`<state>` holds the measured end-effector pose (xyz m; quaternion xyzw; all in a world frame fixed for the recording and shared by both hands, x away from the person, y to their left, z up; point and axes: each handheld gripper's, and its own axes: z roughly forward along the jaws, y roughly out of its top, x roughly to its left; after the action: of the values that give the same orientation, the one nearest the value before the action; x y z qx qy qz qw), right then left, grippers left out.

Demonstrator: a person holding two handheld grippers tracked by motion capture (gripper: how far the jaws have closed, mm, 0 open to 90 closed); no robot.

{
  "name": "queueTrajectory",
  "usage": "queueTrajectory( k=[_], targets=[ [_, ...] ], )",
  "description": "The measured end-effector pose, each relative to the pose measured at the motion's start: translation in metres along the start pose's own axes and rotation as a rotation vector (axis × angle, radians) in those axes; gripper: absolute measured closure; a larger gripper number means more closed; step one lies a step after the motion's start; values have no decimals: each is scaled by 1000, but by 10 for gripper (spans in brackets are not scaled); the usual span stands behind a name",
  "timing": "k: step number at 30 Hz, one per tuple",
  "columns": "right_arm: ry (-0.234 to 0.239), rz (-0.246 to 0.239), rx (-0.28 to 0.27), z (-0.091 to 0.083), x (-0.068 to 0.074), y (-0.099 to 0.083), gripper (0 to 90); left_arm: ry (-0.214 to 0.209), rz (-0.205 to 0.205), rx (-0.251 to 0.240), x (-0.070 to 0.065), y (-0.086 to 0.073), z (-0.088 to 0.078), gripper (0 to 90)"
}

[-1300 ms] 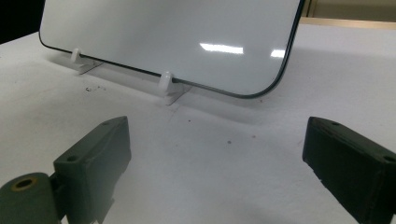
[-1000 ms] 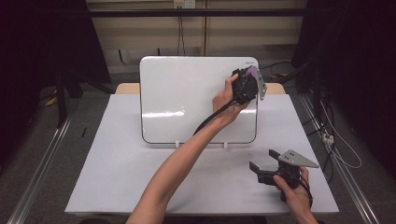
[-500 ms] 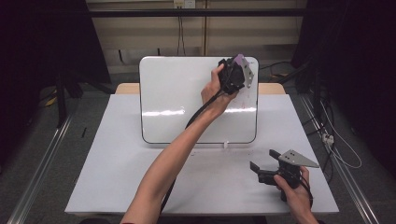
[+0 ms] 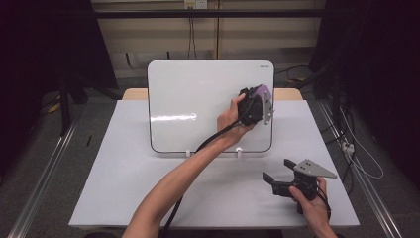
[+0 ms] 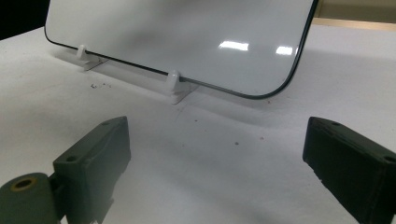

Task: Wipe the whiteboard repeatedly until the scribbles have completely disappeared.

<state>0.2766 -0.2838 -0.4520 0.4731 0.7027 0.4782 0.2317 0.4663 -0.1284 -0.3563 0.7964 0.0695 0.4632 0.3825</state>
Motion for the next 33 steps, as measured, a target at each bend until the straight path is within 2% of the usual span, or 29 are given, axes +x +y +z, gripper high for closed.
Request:
queueTrajectory(
  k=[1, 4, 7, 9, 11, 12, 15, 16, 21, 23, 28, 29, 31, 32, 33],
  targets=[
    [1, 2, -1, 1, 0, 0, 75, 20, 6, 8, 7, 3, 1, 414],
    [6, 7, 0, 2, 0, 0, 75, 60, -49, 17, 34, 10, 8, 414],
    [8, 9, 5, 1, 0, -1, 75, 104, -58, 31, 56, 11, 11, 414],
    [8, 8, 0, 0, -1, -1, 75, 149, -67, 39, 69, 9, 9, 414],
    [6, 8, -3, -1, -2, -1, 75, 162, -104, 55, 79, 2, 7, 413],
    [4, 10, -1, -1, -3, -1, 75, 162, -108, 59, 80, -2, 6, 413],
    [-2, 14, 0, -1, -3, -1, 75, 148, -71, 63, 72, -3, 5, 413],
    [-2, 16, 1, 0, -3, -1, 75, 125, -74, 65, 67, -2, 4, 413],
    [1, 4, 1, 0, 0, 0, 75, 44, -11, 46, 32, 1, 3, 413],
    [2, 3, -1, 1, 0, 0, 75, 31, -12, 35, 23, 2, 2, 413],
    [-3, 10, -1, 0, -1, -1, 75, 15, -5, 39, 16, 3, 2, 413],
    [-3, 11, 0, 0, -1, -1, 75, 11, 15, 41, 12, 3, 2, 413],
    [-3, 12, 0, 0, -1, -1, 75, -1, 30, 31, -1, 2, 0, 413],
    [-3, 10, 0, 0, -1, -1, 75, 4, 49, 23, -10, 1, -1, 413],
    [-3, 10, 1, 0, -1, -1, 75, -11, 67, 18, -19, -1, -3, 413]
  ],
)
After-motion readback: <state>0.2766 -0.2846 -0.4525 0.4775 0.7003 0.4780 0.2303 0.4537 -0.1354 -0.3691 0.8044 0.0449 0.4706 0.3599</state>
